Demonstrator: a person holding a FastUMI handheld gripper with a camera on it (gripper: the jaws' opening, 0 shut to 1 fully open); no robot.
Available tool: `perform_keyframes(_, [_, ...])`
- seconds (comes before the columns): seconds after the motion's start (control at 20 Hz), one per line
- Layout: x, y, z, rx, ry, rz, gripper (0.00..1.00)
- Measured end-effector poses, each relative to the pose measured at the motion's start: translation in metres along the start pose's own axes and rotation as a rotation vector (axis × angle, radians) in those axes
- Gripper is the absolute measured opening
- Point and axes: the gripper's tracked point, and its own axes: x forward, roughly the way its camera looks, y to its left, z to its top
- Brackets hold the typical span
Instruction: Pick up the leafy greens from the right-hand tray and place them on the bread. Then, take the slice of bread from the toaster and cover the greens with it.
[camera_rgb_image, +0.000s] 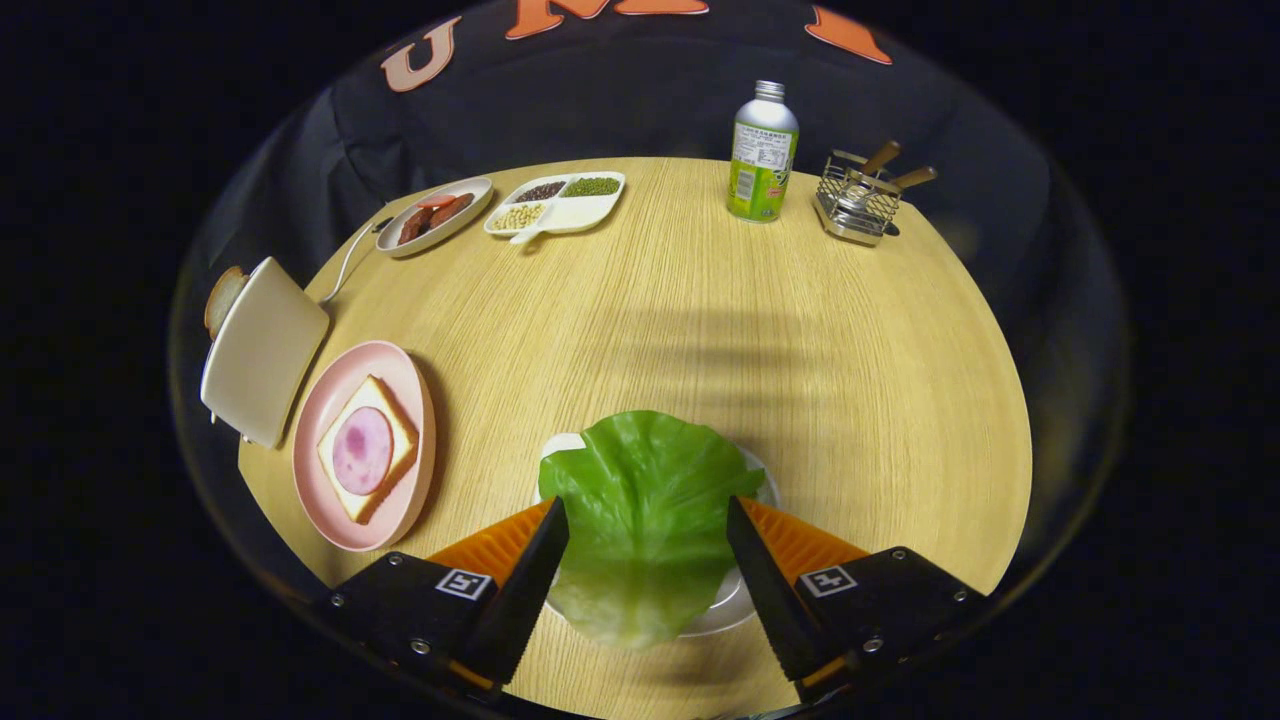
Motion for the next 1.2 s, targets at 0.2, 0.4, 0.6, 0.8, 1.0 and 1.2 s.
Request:
perform_keyframes(0.2, [0.010, 0.003, -0.009, -0.019, 0.037, 0.005, 0.88])
perform_keyframes(0.4, [0.014, -0.001, -0.010, 0.006, 0.045, -0.005, 0.80])
perform_keyframes(0.6, [0.015, -0.003, -0.010, -0.051, 0.027, -0.046, 0.66])
perform_keyframes(0.8, [0.015, 0.000, -0.007, -0.061, -0.001, -0.037, 0.38])
perform_keyframes(1.0, [0.015, -0.003, -0.005, 0.010, -0.020, -0.012, 0.10])
perform_keyframes(1.2, [0.003, -0.002, 0.003, 0.035, -0.082, 0.005, 0.04])
